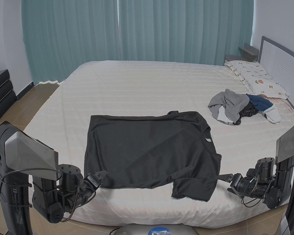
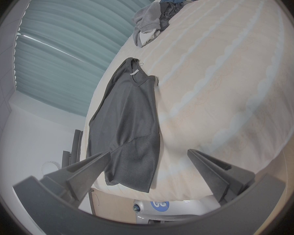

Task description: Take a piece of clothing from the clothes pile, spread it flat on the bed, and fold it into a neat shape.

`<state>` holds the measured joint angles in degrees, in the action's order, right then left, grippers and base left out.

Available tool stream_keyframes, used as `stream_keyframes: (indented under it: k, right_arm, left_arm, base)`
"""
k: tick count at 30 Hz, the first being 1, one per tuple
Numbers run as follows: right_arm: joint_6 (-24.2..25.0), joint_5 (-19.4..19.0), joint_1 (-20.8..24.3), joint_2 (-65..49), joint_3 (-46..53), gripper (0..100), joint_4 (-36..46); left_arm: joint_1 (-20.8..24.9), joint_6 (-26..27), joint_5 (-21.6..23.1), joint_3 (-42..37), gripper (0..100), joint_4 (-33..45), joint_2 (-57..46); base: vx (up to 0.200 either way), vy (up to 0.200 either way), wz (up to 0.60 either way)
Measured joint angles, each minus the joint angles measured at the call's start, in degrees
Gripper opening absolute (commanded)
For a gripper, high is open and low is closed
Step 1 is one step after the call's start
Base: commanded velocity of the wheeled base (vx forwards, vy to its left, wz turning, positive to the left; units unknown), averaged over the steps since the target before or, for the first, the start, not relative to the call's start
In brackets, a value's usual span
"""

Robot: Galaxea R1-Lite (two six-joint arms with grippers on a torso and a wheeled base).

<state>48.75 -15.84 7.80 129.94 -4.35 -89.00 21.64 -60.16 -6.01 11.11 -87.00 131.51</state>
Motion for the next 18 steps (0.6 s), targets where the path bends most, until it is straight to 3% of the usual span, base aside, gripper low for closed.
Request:
stream_keyframes:
  k: [9,18]
  right_arm:
    - [-0.1,0.0,0.0,0.3,-0.2,100,0.0]
    - [-0.1,0.1,0.1,0.7,-0.2,100,0.0]
  left_arm:
    - [0.2,-1.8,-3.2,3.4,100,-0.1,1.3]
    - [-0.4,2.2,-6.9,4.6,100,-0.7,4.5]
  base:
    - [0.0,0.0,0.0]
    - [0.0,0.0,0.0]
